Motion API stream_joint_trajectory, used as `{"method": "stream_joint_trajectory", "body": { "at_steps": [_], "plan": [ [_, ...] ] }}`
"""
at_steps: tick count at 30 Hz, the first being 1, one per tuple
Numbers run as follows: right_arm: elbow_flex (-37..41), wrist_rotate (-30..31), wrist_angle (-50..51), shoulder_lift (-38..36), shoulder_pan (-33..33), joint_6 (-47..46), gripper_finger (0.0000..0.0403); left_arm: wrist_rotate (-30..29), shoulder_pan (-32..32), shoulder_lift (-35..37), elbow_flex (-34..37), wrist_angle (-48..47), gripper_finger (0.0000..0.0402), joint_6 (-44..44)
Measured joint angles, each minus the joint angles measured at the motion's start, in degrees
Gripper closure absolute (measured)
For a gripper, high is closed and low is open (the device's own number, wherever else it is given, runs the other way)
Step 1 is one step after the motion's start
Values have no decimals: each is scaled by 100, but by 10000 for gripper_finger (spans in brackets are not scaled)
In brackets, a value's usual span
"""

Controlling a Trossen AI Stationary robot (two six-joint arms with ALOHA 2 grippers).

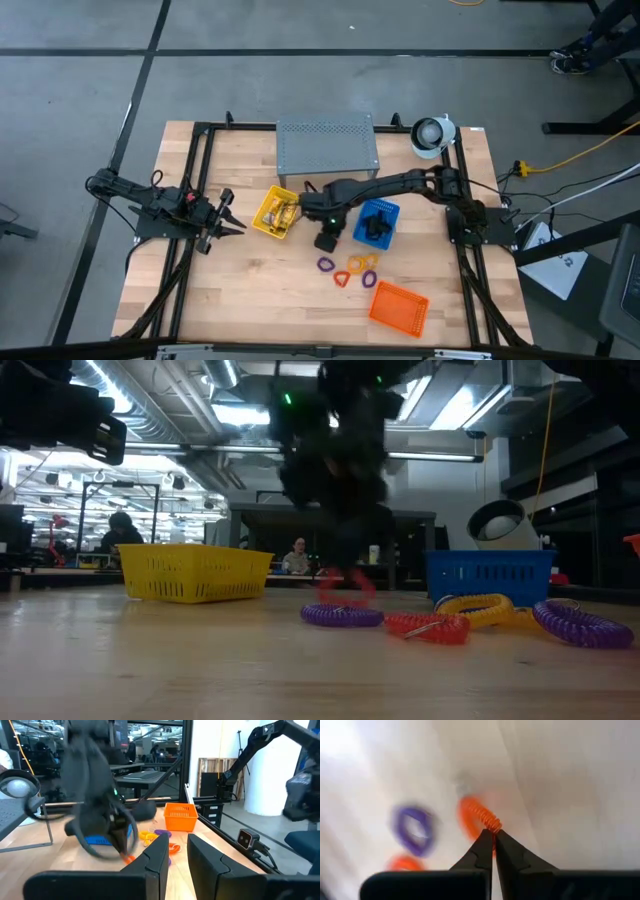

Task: Pick & Place Office Desk Supplies
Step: Put the orange spring keychain into the orange bin

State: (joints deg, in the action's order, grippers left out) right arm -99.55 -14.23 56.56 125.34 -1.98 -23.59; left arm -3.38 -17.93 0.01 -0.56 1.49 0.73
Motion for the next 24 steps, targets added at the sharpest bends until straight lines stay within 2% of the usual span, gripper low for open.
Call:
{"method": "stream_joint_trajectory", "body": {
  "at_steps": [6, 11, 19, 24],
  "plan": [
    [-1196, -609, 60, -9, -85, 25, 400, 0, 0, 0, 0, 0, 334, 0],
    [-1945, -998, 454, -26, -487, 128, 401, 0, 2, 0, 0, -2, 337, 0],
    [-2136, -1237, 2696, -26, -1407, 605, 401, 0, 4, 0, -1, -1, 339, 0],
    [-2137, -1519, 3126, -26, -2123, 359, 401, 0, 2, 0, 0, -1, 336, 1]
  ]
}}
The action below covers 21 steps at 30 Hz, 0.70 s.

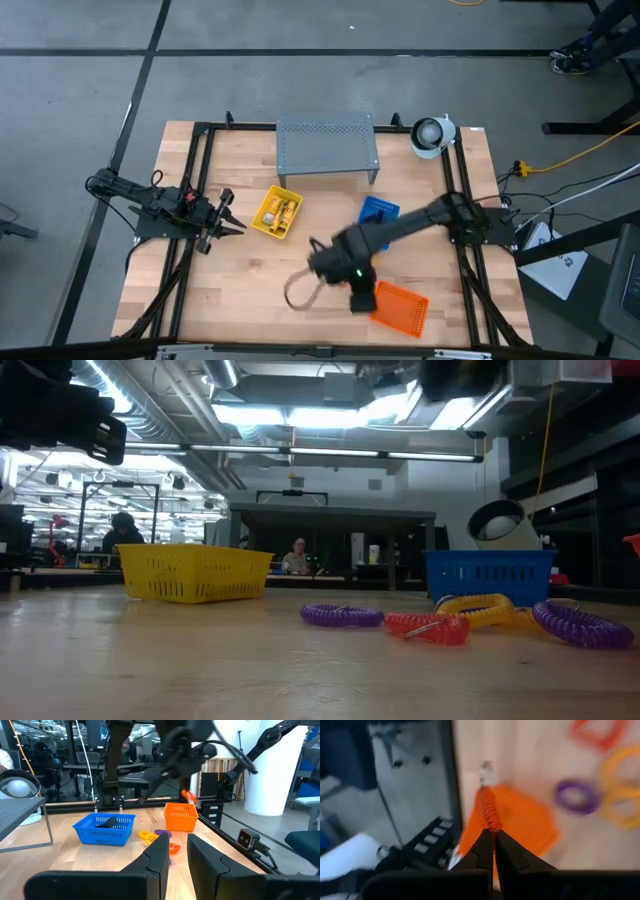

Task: Pick & Place Office Desk Supplies
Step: Put the orange spring keychain into the orange bin

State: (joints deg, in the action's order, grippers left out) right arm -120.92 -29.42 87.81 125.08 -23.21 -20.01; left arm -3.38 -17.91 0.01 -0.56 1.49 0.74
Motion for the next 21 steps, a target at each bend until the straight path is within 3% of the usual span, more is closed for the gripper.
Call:
{"method": "stream_joint_trajectory", "body": {
  "at_steps": [5, 11, 17, 21],
  "plan": [
    [-3, -123, 210, 0, -537, -411, 401, 0, 2, 0, 0, -1, 334, -1],
    [71, 320, 198, -4, -788, -1072, 401, 0, 2, 0, 0, 1, 338, -1],
    [1180, 450, 193, -183, -936, -1582, 401, 0, 2, 0, 0, 1, 336, -1],
    [2090, 325, -472, -707, -981, -1890, 401, 0, 2, 0, 0, 1, 334, -1]
  ]
}}
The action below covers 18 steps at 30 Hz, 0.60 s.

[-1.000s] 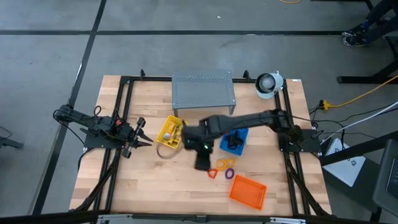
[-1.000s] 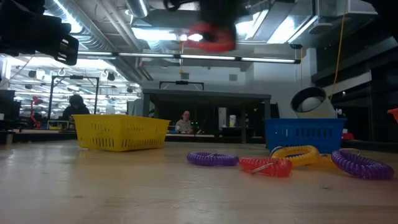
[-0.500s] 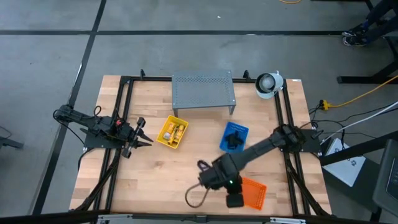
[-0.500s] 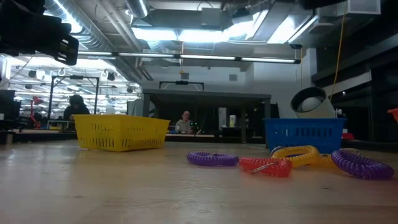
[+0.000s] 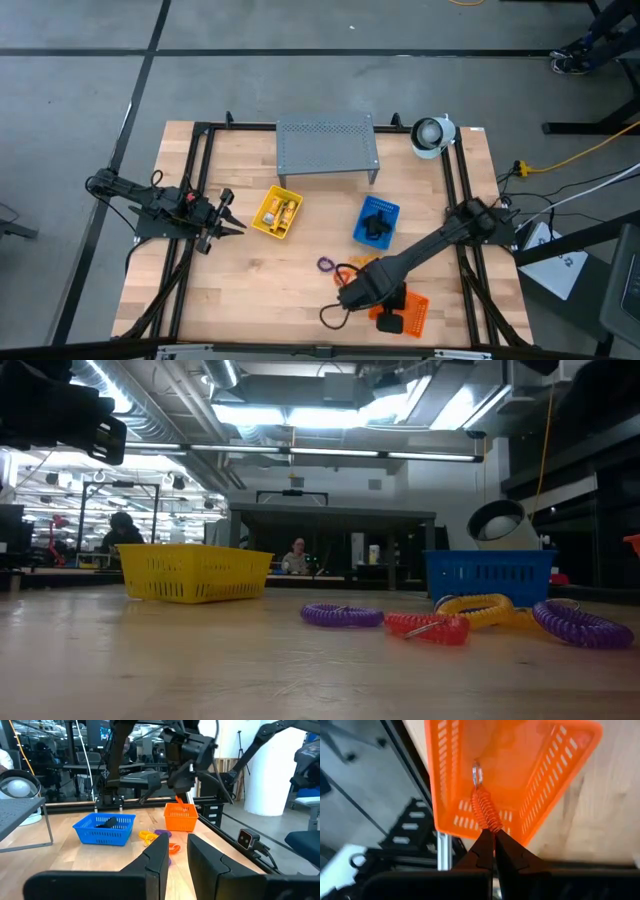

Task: Pick & Place Office Desk Supplies
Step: Put the orange spring keychain into the orange bin

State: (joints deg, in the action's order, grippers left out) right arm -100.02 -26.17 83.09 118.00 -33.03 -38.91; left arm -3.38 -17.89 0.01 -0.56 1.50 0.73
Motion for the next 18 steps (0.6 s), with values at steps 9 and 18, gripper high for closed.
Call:
{"method": "stream_joint_trajectory", "body": {
  "at_steps": [9, 18],
  "plan": [
    [2184, -43, -2449, -1613, -10, -1762, 401, 0, 0, 0, -1, 0, 335, 0],
    [3355, -56, -3739, -2040, -137, -2695, 401, 0, 0, 0, 0, -2, 338, 0]
  ]
}}
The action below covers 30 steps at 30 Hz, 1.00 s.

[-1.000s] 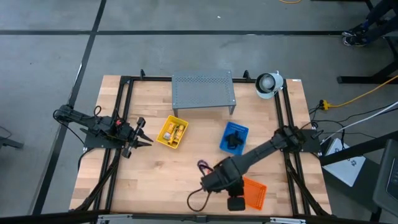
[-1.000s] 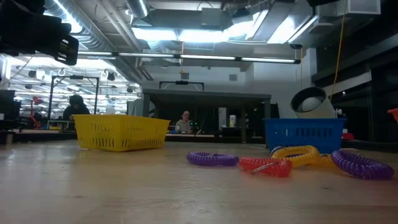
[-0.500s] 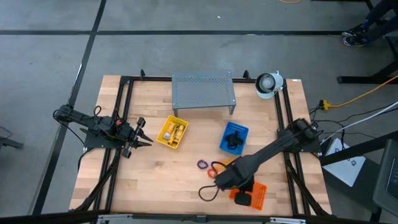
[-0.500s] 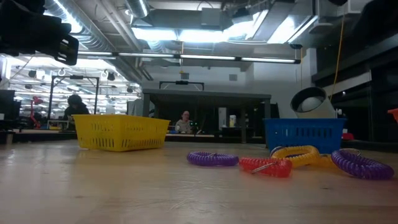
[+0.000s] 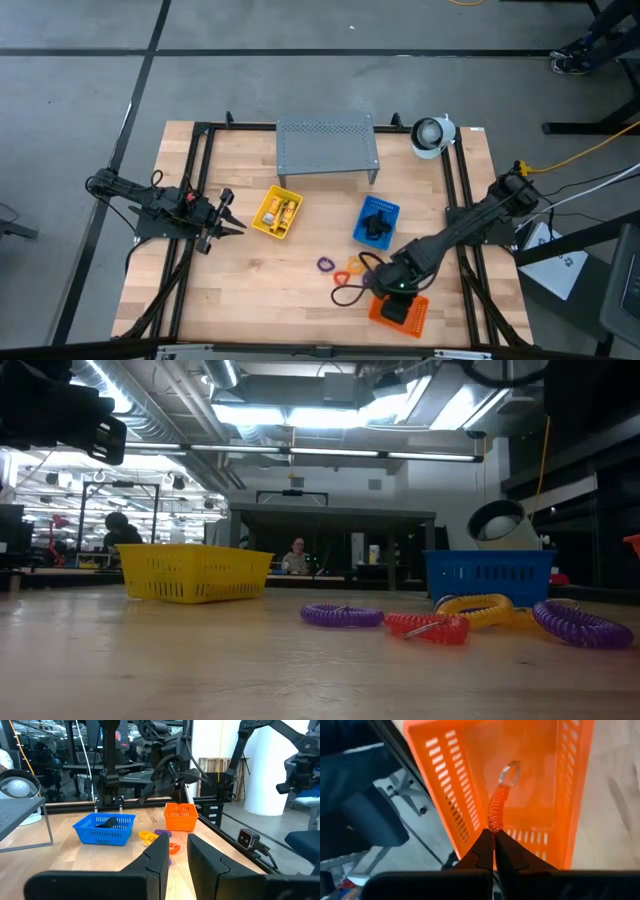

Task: Pick & Place Office Desk Supplies
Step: Put the orange spring keychain into the orange bin

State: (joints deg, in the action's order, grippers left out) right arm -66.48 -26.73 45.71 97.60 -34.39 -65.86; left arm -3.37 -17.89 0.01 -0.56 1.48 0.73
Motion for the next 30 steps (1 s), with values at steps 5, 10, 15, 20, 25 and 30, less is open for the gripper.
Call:
{"method": "stream_joint_trajectory", "body": {
  "at_steps": [5, 10, 15, 20, 25, 30],
  "plan": [
    [151, 282, -204, 0, 0, -244, 382, 0, 0, 0, 0, 2, 336, 0],
    [151, 56, -230, 0, 15, -437, 301, 0, 0, 0, 0, 2, 334, 0],
    [151, 34, -249, 0, 9, -520, 205, 0, 0, 0, 0, 2, 336, 0],
    [-131, 374, -354, -26, 154, -576, 161, 1, 0, 0, -1, 2, 334, 0],
    [-886, 1442, -623, -33, 595, -407, 164, 0, 0, 0, 0, 0, 336, 0],
    [-1600, 2791, -1245, -28, 1192, 39, 183, 2, 0, 0, 0, 0, 338, 0]
  ]
}}
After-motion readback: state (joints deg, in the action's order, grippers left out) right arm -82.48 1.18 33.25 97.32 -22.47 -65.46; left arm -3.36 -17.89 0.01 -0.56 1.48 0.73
